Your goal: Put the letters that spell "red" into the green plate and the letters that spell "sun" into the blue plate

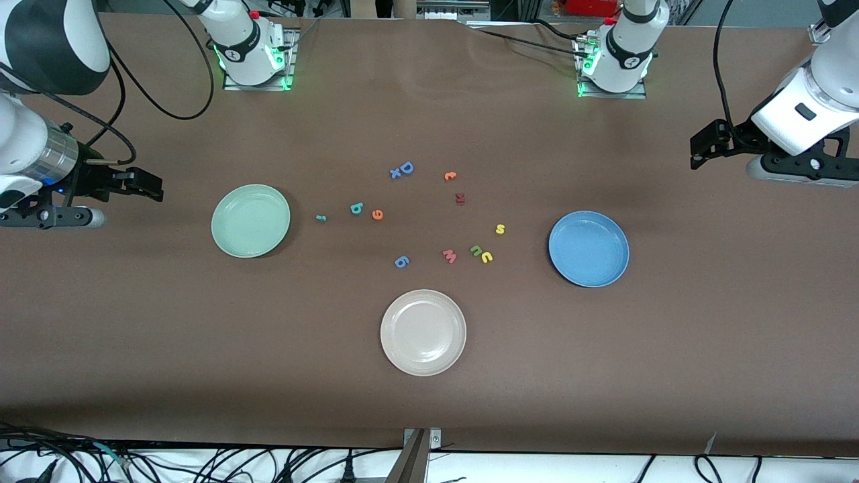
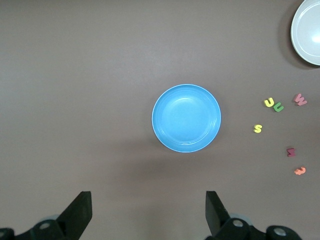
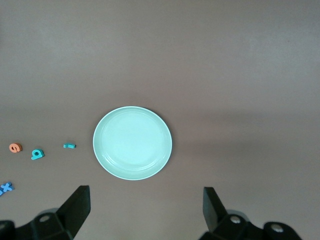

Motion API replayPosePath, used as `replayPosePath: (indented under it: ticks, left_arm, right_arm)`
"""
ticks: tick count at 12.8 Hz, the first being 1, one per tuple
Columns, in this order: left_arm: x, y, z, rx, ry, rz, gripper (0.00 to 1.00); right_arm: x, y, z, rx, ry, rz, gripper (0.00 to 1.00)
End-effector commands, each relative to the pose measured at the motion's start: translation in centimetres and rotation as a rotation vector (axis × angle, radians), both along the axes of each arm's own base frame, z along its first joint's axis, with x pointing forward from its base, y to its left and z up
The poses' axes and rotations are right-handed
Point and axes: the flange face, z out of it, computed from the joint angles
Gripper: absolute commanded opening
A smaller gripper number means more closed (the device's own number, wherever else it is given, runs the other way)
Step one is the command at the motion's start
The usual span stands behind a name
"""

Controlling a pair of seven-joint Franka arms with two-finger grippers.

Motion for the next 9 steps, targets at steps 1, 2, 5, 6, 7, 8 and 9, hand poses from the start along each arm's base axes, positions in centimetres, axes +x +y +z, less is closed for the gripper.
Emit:
replayPosePath:
  ticks: [1,2,5,6,7,8,9]
  left_arm:
    - [-0.48,-0.28,0.42,-0.012,-0.013,0.004,1.0]
    - [-0.5,-0.28,0.4,-0.012,-0.012,0.004,1.0]
    - [-0.54,-0.58,0.4,-0.009,-0.012,0.0,1.0]
    - [-0.53,-0.58,0.47,-0.009,-0.013,0.0,1.0]
    - [-0.55,-0.66,0.4,-0.009,-0.012,-0.002,1.0]
    - [-0.54,-0.66,0.47,-0.009,-0.013,-0.002,1.0]
    - [-0.54,-0.66,0.48,-0.009,-0.013,-0.002,1.0]
  right_arm:
    - [-0.21,0.17,0.37,0.016,0.005,-0.013,1.0]
    - [-0.21,0.17,0.37,0.016,0.005,-0.012,1.0]
    - [-0.21,0.07,0.37,0.015,0.005,-0.012,1.0]
    - [-0.19,0.07,0.38,0.014,0.003,-0.013,1.0]
    - [-0.13,0.07,0.67,0.015,-0.003,-0.013,1.0]
    - [0.0,-0.03,0.61,0.014,-0.001,-0.013,1.0]
    - [-0.02,0.07,0.59,0.015,0.0,-0.015,1.0]
